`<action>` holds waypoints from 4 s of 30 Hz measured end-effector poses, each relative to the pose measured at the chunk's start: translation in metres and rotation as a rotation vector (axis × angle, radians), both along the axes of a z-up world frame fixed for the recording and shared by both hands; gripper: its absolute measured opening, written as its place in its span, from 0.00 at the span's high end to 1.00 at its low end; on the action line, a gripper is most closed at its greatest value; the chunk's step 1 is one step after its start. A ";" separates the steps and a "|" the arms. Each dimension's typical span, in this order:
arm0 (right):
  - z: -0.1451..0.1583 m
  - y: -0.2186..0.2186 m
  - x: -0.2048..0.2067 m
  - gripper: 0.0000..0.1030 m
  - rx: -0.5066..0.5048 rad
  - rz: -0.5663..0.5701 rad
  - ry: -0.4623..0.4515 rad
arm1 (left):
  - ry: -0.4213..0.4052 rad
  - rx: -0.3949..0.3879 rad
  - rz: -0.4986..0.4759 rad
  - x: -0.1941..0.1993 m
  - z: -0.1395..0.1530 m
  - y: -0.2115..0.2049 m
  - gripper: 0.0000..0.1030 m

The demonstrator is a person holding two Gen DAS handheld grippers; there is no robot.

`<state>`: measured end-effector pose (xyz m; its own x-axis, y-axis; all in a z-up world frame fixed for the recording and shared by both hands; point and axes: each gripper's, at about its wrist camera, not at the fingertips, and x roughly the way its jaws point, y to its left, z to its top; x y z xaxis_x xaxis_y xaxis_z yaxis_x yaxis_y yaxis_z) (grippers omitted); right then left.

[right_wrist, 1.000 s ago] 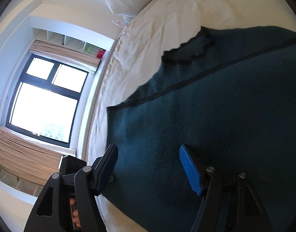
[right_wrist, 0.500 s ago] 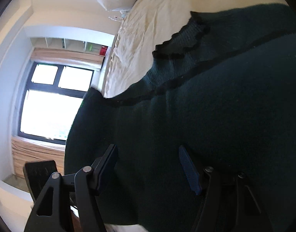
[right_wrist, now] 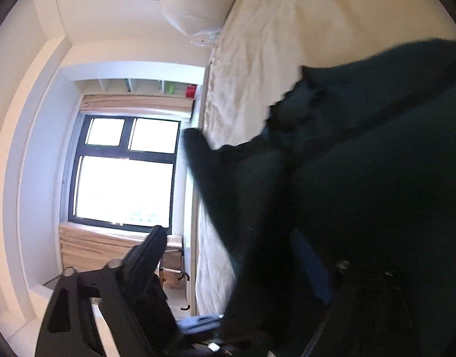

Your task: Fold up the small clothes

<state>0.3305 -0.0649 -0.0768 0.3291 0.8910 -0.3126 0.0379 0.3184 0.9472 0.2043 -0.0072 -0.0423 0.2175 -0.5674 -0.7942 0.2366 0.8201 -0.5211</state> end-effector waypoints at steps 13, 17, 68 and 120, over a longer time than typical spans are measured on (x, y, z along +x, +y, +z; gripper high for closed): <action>0.034 0.016 0.021 0.86 -0.349 0.055 -0.065 | -0.090 0.113 -0.035 -0.037 0.015 -0.008 0.90; 0.033 0.001 0.021 0.88 -0.370 0.020 -0.058 | -0.090 0.108 -0.059 -0.041 0.022 -0.014 0.90; 0.005 -0.171 -0.069 0.51 -0.356 -0.098 0.083 | -0.130 -0.076 -0.190 -0.025 0.083 0.096 0.32; 0.065 -0.176 -0.227 0.78 -0.576 -0.356 0.010 | -0.197 0.162 -0.159 -0.015 0.043 0.146 0.32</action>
